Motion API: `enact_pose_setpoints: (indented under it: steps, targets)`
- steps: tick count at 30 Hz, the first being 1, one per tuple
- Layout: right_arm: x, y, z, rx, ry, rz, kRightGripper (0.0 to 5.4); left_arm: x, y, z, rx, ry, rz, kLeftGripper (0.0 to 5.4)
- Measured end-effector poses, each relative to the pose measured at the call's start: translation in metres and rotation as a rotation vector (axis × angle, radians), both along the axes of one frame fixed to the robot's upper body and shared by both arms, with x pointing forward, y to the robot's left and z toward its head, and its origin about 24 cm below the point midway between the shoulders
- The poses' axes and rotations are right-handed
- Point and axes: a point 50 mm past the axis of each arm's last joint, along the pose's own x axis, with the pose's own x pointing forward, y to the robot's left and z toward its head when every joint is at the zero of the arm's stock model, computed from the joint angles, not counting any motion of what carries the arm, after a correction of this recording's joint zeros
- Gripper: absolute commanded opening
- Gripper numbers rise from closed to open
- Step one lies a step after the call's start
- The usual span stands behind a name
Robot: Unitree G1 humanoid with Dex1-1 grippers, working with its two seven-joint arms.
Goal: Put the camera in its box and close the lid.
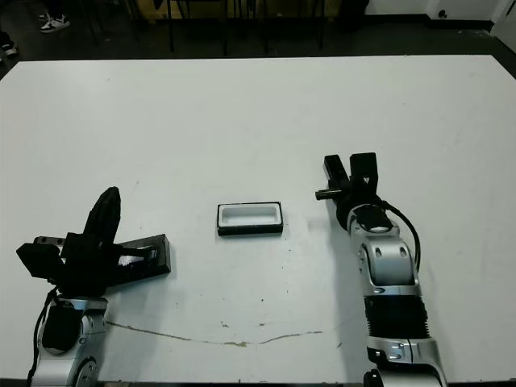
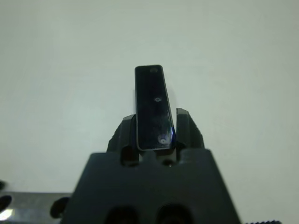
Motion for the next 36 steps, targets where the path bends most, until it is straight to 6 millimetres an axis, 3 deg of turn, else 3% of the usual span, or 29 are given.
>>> enact_pose_setpoints:
  steps: [7, 16, 29, 36]
  targets:
    - [-0.004, -0.013, 0.047, 0.038, -0.228, 0.225, 0.64, 0.0, 0.0, 0.0, 0.005, -0.001, 0.001, 0.0]
    - [0.001, -0.01, 0.097, 0.039, -0.252, 0.737, 0.64, 0.0, -0.001, 0.0, 0.004, -0.001, 0.0, 0.0]
    - [0.007, 0.023, 0.09, -0.132, 0.037, 1.285, 0.64, 0.0, -0.002, 0.001, 0.002, 0.002, 0.008, 0.0]
    - [0.007, 0.034, 0.078, -0.165, 0.156, 1.381, 0.64, 0.0, -0.003, 0.0, 0.0, 0.004, 0.014, 0.0]
